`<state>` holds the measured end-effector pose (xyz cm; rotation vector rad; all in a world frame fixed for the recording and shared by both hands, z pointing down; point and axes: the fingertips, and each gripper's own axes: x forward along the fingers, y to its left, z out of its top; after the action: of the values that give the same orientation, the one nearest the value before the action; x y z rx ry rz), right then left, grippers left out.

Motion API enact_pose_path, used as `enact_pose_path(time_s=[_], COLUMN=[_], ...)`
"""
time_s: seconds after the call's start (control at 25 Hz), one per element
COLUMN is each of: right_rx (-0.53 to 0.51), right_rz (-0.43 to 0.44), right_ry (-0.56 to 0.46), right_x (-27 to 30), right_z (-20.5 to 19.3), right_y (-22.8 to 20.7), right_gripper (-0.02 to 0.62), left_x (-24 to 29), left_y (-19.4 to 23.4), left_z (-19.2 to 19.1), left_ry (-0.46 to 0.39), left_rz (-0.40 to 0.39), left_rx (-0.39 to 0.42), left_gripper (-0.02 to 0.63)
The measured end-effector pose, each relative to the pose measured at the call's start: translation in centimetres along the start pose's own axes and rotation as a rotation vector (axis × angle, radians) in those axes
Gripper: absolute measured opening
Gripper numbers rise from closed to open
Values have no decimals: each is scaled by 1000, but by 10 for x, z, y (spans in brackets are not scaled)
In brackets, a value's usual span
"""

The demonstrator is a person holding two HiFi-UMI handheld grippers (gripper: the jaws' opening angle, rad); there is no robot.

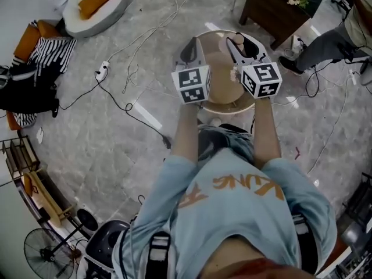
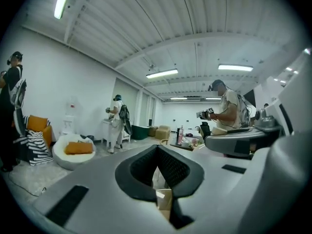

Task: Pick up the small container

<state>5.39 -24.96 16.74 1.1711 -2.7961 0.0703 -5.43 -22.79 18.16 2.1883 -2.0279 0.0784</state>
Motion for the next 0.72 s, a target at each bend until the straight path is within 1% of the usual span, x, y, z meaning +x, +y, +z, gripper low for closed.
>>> enact_pose_path(time_s=[0.28,0.6,0.72], right_rx=[-11,-15,-16], right_rz=[-15,-45,-52], right_ry=[-46,-53,-56], right_x=[4,6,3], right_z=[26,38,38], right_y=[-7,-20,-24], right_gripper=[150,150,150], left_x=[1,9,8], left_y=[10,-3,-7], left_z=[29,45,44], left_ry=[-52,-65,-70], left_rz=[-5,-41,-43], left_rx=[30,57,63], left_gripper=[23,23,23])
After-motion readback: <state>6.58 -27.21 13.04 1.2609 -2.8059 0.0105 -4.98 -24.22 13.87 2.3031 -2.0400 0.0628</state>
